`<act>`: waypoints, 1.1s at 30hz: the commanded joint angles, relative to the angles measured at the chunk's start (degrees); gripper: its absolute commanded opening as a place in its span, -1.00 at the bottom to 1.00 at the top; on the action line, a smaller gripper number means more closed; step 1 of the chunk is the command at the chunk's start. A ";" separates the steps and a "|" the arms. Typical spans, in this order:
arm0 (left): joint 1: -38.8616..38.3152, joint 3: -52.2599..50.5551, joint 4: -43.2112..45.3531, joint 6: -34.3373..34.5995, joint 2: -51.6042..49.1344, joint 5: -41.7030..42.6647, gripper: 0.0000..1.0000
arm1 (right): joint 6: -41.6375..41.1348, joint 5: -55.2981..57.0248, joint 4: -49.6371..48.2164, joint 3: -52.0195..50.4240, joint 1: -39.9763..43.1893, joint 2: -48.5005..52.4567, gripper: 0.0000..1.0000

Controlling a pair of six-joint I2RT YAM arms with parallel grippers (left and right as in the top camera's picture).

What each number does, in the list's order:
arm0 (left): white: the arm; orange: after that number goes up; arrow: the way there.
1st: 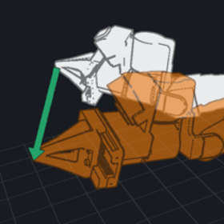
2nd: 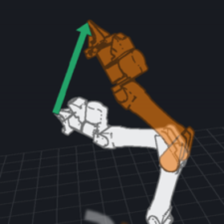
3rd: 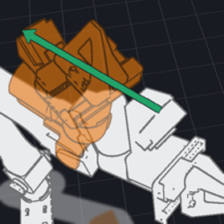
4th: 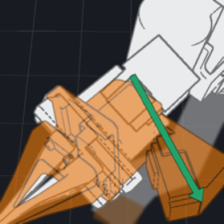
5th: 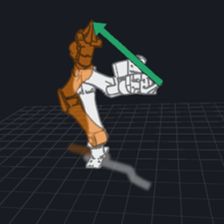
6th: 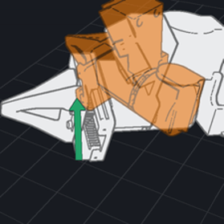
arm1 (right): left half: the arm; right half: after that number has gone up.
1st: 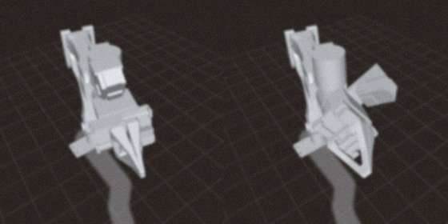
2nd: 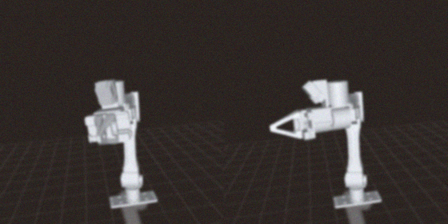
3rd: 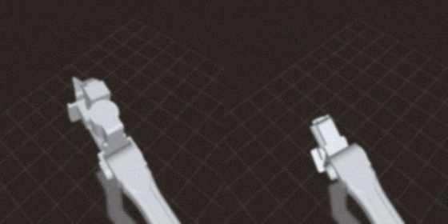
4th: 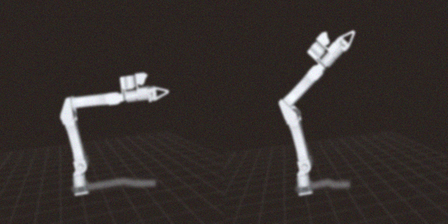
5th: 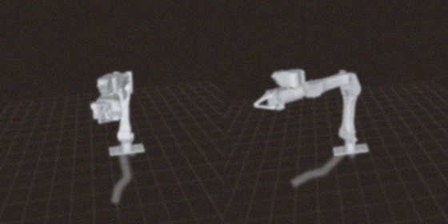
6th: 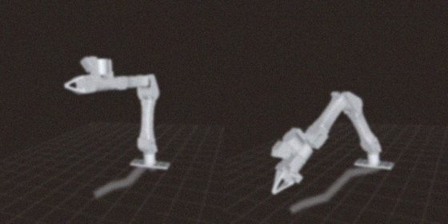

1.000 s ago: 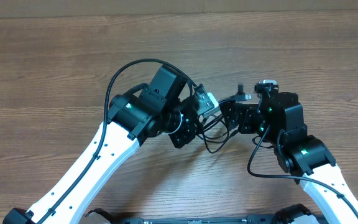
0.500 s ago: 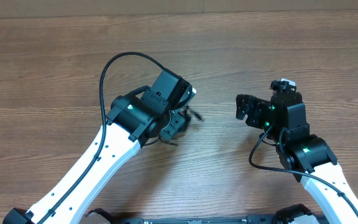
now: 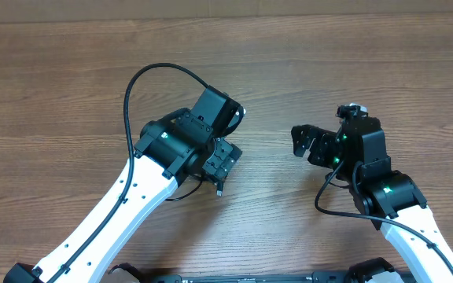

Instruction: Untangle cables

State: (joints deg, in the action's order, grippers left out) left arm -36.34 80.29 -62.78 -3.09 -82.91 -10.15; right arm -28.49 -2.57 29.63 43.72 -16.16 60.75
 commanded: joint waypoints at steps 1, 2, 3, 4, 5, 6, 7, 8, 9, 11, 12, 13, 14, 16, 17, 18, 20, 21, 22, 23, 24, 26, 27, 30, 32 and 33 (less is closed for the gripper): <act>0.11 0.50 0.20 0.42 1.16 -0.76 0.99 | 0.02 -1.20 1.36 1.57 0.15 0.02 1.00; 0.13 0.50 0.20 0.39 1.16 -0.76 0.99 | 0.02 -1.20 1.97 1.57 0.15 0.02 1.00; 0.15 0.48 0.20 0.42 1.09 -0.76 0.99 | 0.02 -1.22 2.67 1.57 0.15 0.02 1.00; 0.17 0.50 0.20 0.57 1.05 -0.76 0.99 | 0.02 -1.22 3.19 1.57 0.15 0.02 1.00; 0.20 0.48 0.17 0.59 0.90 -0.76 0.99 | 0.02 -1.22 3.67 1.57 0.15 0.02 1.00; 0.28 0.48 0.17 0.83 0.70 -0.76 0.99 | 0.04 -1.40 4.09 1.57 0.15 0.02 1.00; 0.46 0.46 0.17 1.51 0.42 -0.76 0.99 | 0.04 -1.79 4.46 1.57 0.15 0.02 1.00; 0.59 0.46 0.20 2.08 0.11 -0.76 0.99 | 0.26 -2.34 4.72 1.57 0.15 0.02 1.00; 0.76 0.44 0.22 2.36 -0.31 -0.68 0.99 | 0.44 -2.80 5.01 1.57 0.15 0.02 1.00; 0.85 0.44 0.24 3.39 -1.44 -0.74 0.99 | 0.44 -3.56 5.60 1.57 0.15 0.02 1.00; 0.85 0.44 0.24 3.58 -2.29 -0.72 0.99 | 0.42 -3.82 5.81 1.57 0.15 0.02 1.00; 0.85 0.44 0.24 3.72 -3.04 -0.72 0.99 | 0.42 -4.22 6.01 1.57 0.15 0.02 1.00; 0.85 0.44 0.22 4.13 -4.11 -0.72 0.99 | 0.44 -4.92 6.16 1.57 0.15 0.02 1.00; 0.85 0.44 0.31 5.07 -6.45 -0.72 0.99 | 0.44 -6.73 6.32 1.57 0.13 0.02 1.00; 0.85 0.44 0.37 5.46 -7.52 -0.74 0.99 | 0.44 -7.58 6.45 1.57 0.13 0.04 1.00; 0.85 0.44 0.50 5.95 -8.76 -0.74 0.99 | 0.44 -8.35 6.56 1.57 0.13 0.02 1.00; 0.85 0.44 0.83 6.78 -11.21 -0.74 0.98 | 0.42 -9.86 6.97 1.57 0.13 0.02 1.00; 0.85 0.44 0.98 7.30 -12.52 -0.74 0.99 | 0.44 -10.36 7.13 1.55 0.09 0.04 1.00; 0.96 0.44 1.18 7.80 -13.84 -0.74 0.99 | 0.44 -10.67 7.23 1.55 0.09 0.04 1.00; 1.11 0.44 1.33 8.46 -15.04 -0.74 0.99 | 0.44 -10.69 7.41 1.55 0.09 0.02 1.00; 1.33 0.44 1.44 9.14 -15.98 -0.74 0.99 | 0.44 -10.64 7.58 1.55 0.09 0.02 1.00; 2.03 0.44 1.62 10.67 -17.53 -0.72 0.98 | 0.44 -10.64 7.85 1.55 0.09 0.04 1.00; 2.58 0.44 1.66 11.13 -18.03 -0.70 0.99 | 0.44 -10.64 8.07 1.55 0.09 0.04 1.00; 5.44 0.44 1.88 12.41 -18.58 -0.48 0.99 | 0.44 -10.67 8.90 1.55 0.09 0.04 1.00; 8.04 0.44 2.21 12.57 -18.58 0.61 0.99 | 0.44 -10.78 9.51 1.55 0.09 0.04 1.00; 9.66 0.44 2.45 12.57 -18.58 1.53 0.99 | 0.59 -11.17 9.66 1.53 0.09 0.04 1.00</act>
State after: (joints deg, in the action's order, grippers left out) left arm -30.28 80.29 -60.69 7.27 -101.41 -9.85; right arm -28.42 -12.78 39.16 43.72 -16.16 60.75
